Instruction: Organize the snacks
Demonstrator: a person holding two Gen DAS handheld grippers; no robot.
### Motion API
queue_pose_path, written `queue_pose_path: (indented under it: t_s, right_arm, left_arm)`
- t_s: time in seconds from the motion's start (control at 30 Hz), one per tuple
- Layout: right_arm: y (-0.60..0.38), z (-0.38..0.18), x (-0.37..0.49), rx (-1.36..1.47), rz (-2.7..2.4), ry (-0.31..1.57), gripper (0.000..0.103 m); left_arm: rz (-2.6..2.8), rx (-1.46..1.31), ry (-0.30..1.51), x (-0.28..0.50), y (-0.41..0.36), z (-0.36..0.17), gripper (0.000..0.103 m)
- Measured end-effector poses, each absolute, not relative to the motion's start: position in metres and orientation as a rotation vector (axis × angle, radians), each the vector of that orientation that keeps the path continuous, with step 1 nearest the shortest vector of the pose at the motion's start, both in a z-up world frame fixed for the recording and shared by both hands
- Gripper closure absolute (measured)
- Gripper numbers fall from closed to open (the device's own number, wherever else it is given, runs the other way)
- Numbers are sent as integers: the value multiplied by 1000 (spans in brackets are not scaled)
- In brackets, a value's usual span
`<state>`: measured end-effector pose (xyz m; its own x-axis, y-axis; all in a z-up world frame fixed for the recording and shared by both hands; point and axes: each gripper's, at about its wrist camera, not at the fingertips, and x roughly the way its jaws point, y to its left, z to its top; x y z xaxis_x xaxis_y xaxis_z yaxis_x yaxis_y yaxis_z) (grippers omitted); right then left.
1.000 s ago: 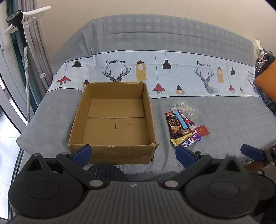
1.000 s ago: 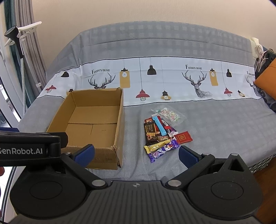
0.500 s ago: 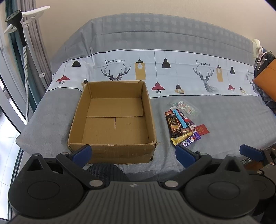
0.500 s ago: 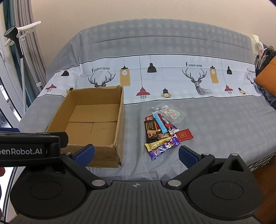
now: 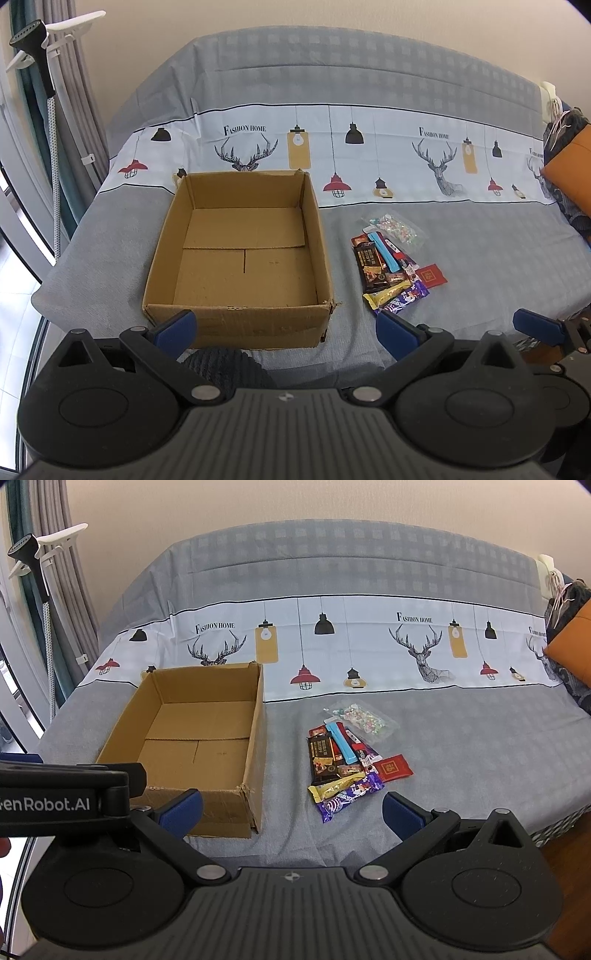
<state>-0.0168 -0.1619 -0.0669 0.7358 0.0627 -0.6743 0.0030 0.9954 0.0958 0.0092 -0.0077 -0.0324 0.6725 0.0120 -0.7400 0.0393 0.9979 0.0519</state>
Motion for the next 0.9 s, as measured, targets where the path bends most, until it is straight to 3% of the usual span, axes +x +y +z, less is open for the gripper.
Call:
queue_pose_path:
  t_s: [0.53, 0.73, 0.9]
  right_arm:
    - [-181, -106, -1, 141, 23, 800, 0]
    - [-211, -155, 17, 214, 30, 829, 1]
    - [-252, -207, 36, 312, 11, 830, 4]
  left_arm:
    - [-100, 122, 875, 33, -36, -72, 0]
    - [-160, 156, 927, 66, -72, -122, 0]
    - [-247, 256, 854, 93, -119, -172, 0]
